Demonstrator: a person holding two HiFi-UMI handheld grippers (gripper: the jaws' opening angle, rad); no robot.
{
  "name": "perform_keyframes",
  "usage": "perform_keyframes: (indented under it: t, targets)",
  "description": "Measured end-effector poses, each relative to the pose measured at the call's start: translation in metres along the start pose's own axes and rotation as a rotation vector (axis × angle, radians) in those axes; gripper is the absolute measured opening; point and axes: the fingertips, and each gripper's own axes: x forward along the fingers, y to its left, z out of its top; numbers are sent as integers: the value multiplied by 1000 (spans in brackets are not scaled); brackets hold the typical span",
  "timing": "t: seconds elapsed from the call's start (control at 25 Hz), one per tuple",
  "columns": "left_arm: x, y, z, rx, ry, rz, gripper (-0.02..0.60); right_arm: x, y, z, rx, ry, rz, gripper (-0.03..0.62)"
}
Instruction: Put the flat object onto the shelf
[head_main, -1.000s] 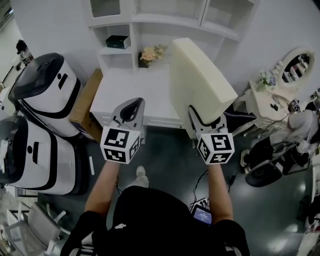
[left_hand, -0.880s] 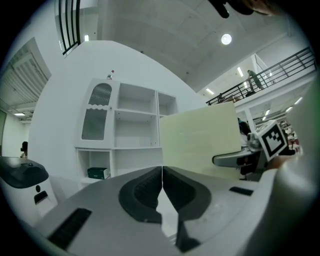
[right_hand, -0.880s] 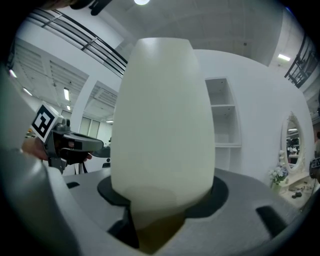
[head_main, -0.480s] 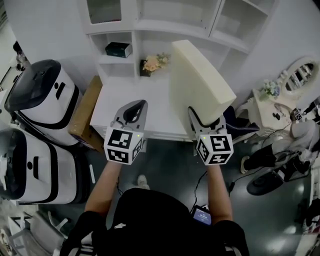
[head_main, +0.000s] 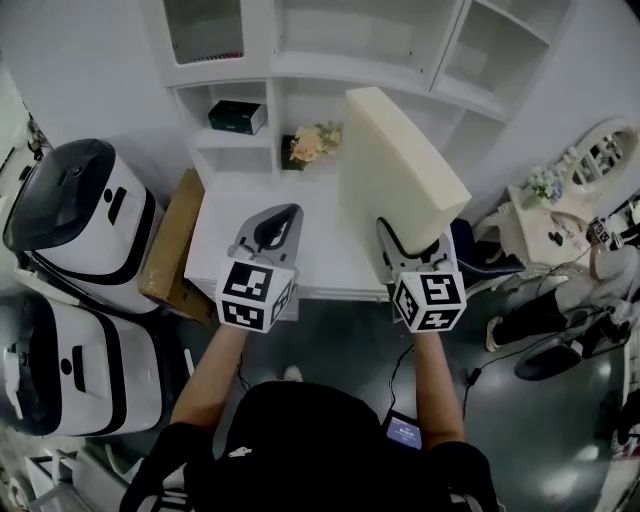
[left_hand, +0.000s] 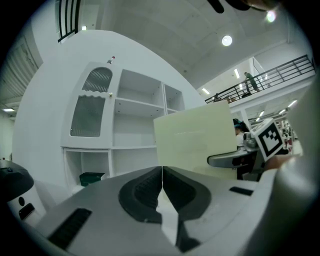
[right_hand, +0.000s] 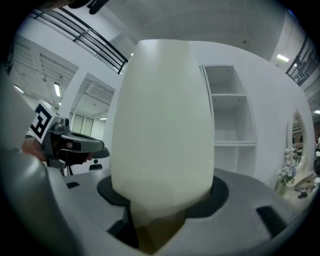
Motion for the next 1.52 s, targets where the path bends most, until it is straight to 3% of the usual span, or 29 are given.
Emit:
perform_keyframes:
  t: [0.64, 0.92, 1.52]
  targets:
    - [7, 49, -21, -1, 12, 11, 5, 51, 11, -9, -21, 26, -23, 265]
    - [32, 57, -22, -5, 13, 21, 5, 72, -4, -7, -46, 32, -11, 265]
    - [98, 83, -18, -6, 7, 50, 5, 158, -51, 32, -226, 111, -4, 267]
